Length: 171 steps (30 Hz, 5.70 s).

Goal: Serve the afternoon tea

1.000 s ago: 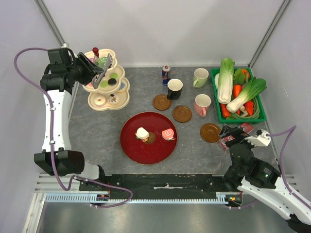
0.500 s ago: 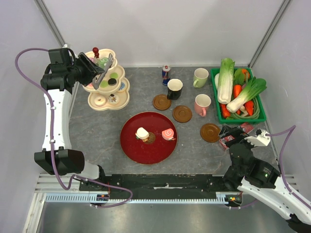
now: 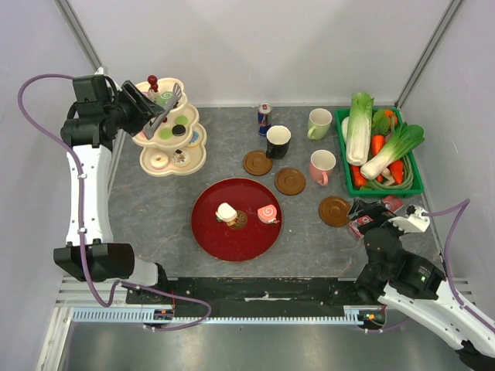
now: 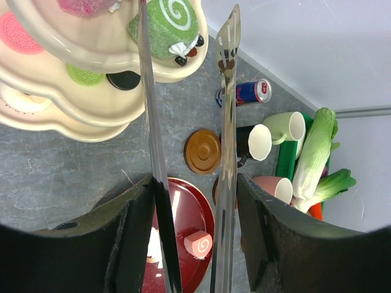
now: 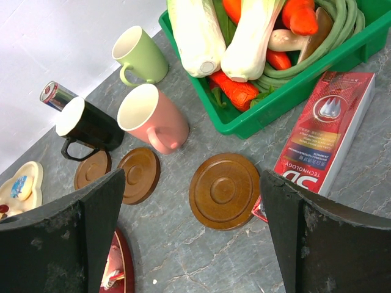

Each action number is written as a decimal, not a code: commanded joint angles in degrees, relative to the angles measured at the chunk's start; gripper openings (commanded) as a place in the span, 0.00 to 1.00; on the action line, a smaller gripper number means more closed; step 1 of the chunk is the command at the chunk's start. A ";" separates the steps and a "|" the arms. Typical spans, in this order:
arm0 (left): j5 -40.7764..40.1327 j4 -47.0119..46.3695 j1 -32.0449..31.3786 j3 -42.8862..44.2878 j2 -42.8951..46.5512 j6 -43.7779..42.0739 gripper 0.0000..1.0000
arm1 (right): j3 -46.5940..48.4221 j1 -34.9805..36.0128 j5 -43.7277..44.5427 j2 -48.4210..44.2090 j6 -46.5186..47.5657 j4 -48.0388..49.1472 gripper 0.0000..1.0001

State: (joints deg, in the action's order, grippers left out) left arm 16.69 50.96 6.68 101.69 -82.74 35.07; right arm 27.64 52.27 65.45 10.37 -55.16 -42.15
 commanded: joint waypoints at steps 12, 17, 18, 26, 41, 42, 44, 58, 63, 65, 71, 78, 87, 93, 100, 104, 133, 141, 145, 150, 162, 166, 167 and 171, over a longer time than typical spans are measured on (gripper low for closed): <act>-1.23 1.42 0.35 5.01 5.39 -3.34 0.61 | 0.31 0.02 1.96 0.62 -1.45 -0.30 0.98; 4.40 0.55 0.35 2.73 9.25 -3.34 0.60 | 0.57 0.02 1.79 0.70 -1.36 -0.39 0.98; 4.84 0.11 0.44 1.77 10.48 -2.73 0.60 | 0.57 0.02 1.70 0.70 -1.36 -0.21 0.98; 8.37 -6.83 -4.46 -5.44 15.94 1.58 0.60 | 0.40 0.02 1.52 0.97 -1.01 0.14 0.98; -4.99 -10.27 -33.66 -31.18 22.43 6.94 0.57 | 0.31 0.02 0.82 1.23 -0.74 0.32 0.98; -5.43 -9.22 -33.66 -32.94 23.84 7.03 0.57 | 0.31 0.02 0.73 1.32 -0.66 0.40 0.98; -8.06 -4.67 -34.01 -36.54 26.39 7.20 0.57 | 0.31 0.02 0.47 1.23 -0.48 0.66 0.98; -11.60 4.16 -34.10 -50.53 35.54 13.00 0.57 | -0.39 0.02 -0.76 0.26 0.66 1.63 0.98; -7.99 -0.24 -34.10 -53.26 35.10 14.50 0.58 | -0.57 0.02 -0.76 -0.09 0.66 1.81 0.98; -7.02 -1.39 -34.10 -53.61 34.93 14.85 0.59 | -0.66 -0.06 -0.85 -0.09 0.66 1.81 0.98; -5.00 -3.23 -34.10 -53.79 34.93 15.47 0.59 | -0.66 0.02 -0.85 -0.09 0.58 1.81 0.98; -5.70 -1.75 -34.10 -52.47 34.40 15.03 0.60 | -0.66 0.02 -0.85 -0.09 0.66 1.81 0.98; -4.91 0.01 -34.10 -52.30 30.71 11.69 0.60 | -0.66 0.02 -0.85 -0.09 0.66 1.90 0.98; -4.56 0.72 -34.19 -51.33 29.74 10.46 0.60 | -0.57 -0.06 -0.76 0.00 0.58 1.81 0.98; -4.30 1.42 -34.10 -50.01 30.35 10.37 0.52 | -0.57 -0.06 -0.59 -0.17 0.66 1.81 0.98; -4.91 2.04 -34.10 -48.52 31.06 10.37 0.50 | -0.48 0.02 -0.68 -0.18 0.49 1.63 0.98; -16.25 -3.06 -32.17 -16.46 21.75 4.58 0.46 | -0.39 0.02 -0.24 -1.14 0.40 1.63 0.98; -11.61 -3.06 -18.39 -0.72 14.46 0.27 0.46 | -0.39 0.02 0.38 -1.14 0.40 1.46 0.98; -7.91 -2.89 -11.00 4.38 10.51 -1.58 0.47 | -0.39 0.02 0.56 -0.97 0.14 1.20 0.98; -1.84 -2.36 -2.38 10.10 5.14 -2.37 0.47 | -0.39 0.02 0.91 -0.70 -0.30 0.76 0.98; 5.28 -1.39 10.19 15.11 -4.00 -2.46 0.47 | -0.22 0.02 1.35 0.26 -1.36 -0.12 0.98; 8.61 -0.34 10.90 16.52 -6.81 -3.69 0.48 | -0.04 0.02 1.70 0.70 -1.45 -0.13 0.98; 9.41 -0.25 10.81 16.87 -7.78 -3.95 0.48 | -0.13 0.02 1.70 0.96 -1.36 -0.12 0.98; 9.68 0.72 10.81 18.72 -10.16 -4.48 0.48 | 0.05 0.02 1.70 1.67 -1.53 -0.47 0.98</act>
State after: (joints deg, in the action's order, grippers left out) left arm 22.68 51.59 17.39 116.73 -91.55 33.89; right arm 27.35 52.27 64.64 11.05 -55.11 -42.13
